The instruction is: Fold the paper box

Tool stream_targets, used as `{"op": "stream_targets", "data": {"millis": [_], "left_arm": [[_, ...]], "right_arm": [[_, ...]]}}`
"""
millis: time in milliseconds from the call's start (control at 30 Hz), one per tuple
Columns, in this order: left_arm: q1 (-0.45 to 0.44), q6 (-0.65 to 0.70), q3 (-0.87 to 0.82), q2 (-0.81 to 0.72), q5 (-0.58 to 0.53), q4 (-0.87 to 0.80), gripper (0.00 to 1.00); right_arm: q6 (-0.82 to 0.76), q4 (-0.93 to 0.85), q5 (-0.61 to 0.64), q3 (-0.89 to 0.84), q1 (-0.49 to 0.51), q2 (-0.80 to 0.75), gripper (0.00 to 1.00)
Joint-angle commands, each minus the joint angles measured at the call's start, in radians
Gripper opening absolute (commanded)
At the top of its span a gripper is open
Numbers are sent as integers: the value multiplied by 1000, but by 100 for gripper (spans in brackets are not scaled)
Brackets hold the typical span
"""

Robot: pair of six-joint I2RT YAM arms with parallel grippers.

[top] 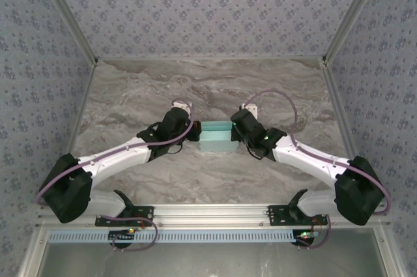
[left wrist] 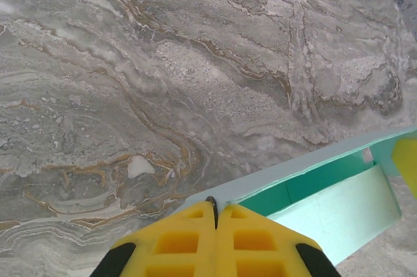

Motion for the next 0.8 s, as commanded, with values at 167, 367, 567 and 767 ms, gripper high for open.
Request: {"op": "stream_targets", "data": {"millis": [167,367,567,767], "left_arm": [[-17,-78,62,-5,71,30,1],[-17,-114,83,-3,88,-8,2],[-17,-118,119,1,75,-83,2],[-17,-166,106,8,76,-82,2]], "right_arm": [[22,49,-6,-16,27,-11,11],[23,52,-1,-23,28,-10,11],[28,49,5,-24,29,-9,11],[30,46,12,-25,29,-9,11]]}}
